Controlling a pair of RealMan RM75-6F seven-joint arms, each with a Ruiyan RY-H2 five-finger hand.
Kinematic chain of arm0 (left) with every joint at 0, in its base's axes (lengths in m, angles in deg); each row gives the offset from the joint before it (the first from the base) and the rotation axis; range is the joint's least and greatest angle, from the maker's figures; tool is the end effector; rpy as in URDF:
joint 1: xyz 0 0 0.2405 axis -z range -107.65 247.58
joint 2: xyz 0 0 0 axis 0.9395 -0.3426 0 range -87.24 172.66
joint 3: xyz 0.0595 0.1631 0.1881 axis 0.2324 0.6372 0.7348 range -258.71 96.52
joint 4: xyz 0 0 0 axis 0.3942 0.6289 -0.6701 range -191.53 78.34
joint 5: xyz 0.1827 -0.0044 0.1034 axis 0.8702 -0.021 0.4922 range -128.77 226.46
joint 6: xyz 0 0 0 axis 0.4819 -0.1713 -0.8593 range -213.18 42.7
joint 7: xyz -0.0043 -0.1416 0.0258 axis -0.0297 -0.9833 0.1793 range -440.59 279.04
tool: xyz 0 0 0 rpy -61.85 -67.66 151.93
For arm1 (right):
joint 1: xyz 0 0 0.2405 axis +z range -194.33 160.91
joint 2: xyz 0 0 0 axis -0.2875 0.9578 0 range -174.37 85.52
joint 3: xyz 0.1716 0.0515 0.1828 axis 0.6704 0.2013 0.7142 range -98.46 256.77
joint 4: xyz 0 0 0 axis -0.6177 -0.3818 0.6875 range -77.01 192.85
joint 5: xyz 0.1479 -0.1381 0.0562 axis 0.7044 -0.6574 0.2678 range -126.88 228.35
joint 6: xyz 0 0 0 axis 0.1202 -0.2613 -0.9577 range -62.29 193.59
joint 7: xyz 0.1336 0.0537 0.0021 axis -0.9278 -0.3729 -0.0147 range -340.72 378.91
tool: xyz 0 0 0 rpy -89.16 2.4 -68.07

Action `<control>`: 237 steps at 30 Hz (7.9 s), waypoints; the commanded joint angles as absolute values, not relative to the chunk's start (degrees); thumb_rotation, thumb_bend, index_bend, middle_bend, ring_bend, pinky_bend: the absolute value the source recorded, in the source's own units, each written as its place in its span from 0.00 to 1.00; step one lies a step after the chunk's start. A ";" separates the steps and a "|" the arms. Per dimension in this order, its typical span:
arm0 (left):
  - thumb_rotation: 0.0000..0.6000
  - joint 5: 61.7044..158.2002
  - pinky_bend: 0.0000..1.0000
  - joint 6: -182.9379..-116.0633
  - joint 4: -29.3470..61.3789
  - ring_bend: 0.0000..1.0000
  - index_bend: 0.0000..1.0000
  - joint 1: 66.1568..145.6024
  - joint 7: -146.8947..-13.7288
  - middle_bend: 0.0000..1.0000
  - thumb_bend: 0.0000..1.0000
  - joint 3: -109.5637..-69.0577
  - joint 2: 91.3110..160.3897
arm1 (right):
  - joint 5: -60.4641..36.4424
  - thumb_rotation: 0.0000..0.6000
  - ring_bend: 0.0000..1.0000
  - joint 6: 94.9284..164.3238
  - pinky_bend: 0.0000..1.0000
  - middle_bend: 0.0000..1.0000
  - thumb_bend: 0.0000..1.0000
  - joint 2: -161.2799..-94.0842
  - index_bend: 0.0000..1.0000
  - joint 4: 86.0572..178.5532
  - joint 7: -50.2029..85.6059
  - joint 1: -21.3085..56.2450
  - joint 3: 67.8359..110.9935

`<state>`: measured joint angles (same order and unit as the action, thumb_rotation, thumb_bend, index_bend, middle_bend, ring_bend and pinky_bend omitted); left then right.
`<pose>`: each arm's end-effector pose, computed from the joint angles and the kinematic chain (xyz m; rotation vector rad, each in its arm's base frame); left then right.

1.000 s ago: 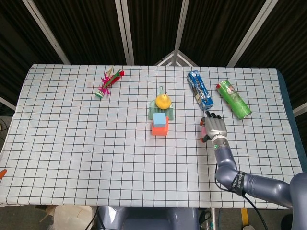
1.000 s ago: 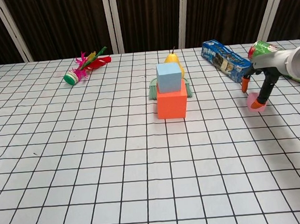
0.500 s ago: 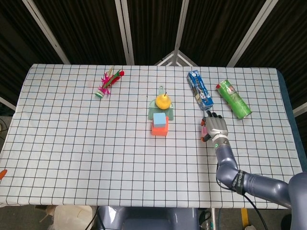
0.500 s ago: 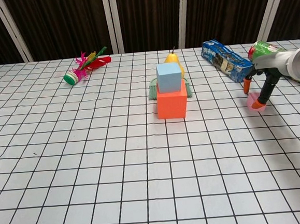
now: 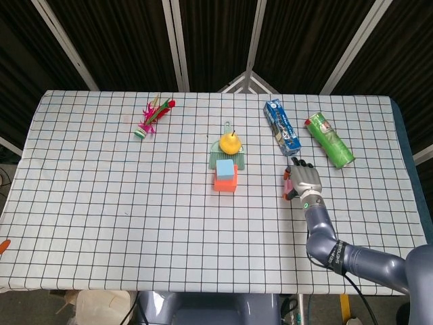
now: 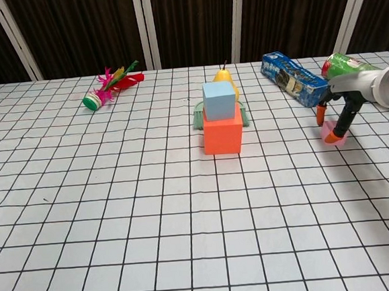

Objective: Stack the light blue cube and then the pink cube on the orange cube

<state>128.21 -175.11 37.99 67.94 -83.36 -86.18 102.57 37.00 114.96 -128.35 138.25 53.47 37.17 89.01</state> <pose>-0.3348 0.1480 0.2023 -1.1495 -0.9188 -0.8437 -0.1988 -0.3974 0.0124 1.5197 -1.3045 0.4824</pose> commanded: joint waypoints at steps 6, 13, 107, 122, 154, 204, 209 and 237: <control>1.00 128.15 0.00 -174.93 37.99 0.00 0.15 67.98 -83.12 0.00 0.16 -86.12 102.59 | 36.53 1.00 0.02 114.50 0.09 0.06 0.32 -128.45 0.42 137.50 53.15 37.13 88.83; 1.00 127.91 0.00 -174.51 38.10 0.00 0.16 68.19 -82.46 0.00 0.16 -86.13 102.70 | 36.70 1.00 0.02 113.58 0.09 0.06 0.33 -128.74 0.42 136.15 53.29 37.15 88.27; 1.00 130.55 0.00 -173.79 36.08 0.00 0.16 68.16 -90.28 0.00 0.16 -84.88 100.66 | 54.91 1.00 0.03 142.53 0.09 0.06 0.50 -127.73 0.49 157.09 74.97 55.11 104.64; 1.00 130.70 0.00 -173.67 35.44 0.00 0.16 68.18 -92.09 0.00 0.16 -84.91 100.28 | 55.74 1.00 0.03 144.55 0.09 0.06 0.50 -131.45 0.49 154.99 77.73 57.44 107.01; 1.00 130.57 0.00 -172.09 33.87 0.00 0.16 68.83 -95.81 0.00 0.16 -84.91 99.50 | 55.78 1.00 0.04 143.81 0.09 0.06 0.50 -139.98 0.49 147.38 81.53 61.69 110.93; 1.00 129.67 0.00 -171.71 34.41 0.00 0.16 69.01 -94.48 0.00 0.16 -85.05 99.54 | 54.25 1.00 0.04 143.97 0.09 0.06 0.50 -138.06 0.51 149.72 82.37 57.89 112.19; 1.00 129.72 0.00 -171.80 34.37 0.00 0.16 68.94 -94.59 0.00 0.16 -85.02 99.53 | 54.27 1.00 0.04 144.17 0.09 0.06 0.50 -137.96 0.51 150.08 82.13 57.56 112.15; 1.00 130.08 0.00 -172.28 34.21 0.00 0.16 68.72 -95.35 0.00 0.16 -84.97 99.36 | 54.27 1.00 0.04 144.24 0.09 0.06 0.50 -139.12 0.51 149.87 82.20 58.08 112.32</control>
<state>130.07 -172.27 34.23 68.72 -95.32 -84.97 99.37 54.26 144.27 -139.09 149.90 82.21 58.06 112.31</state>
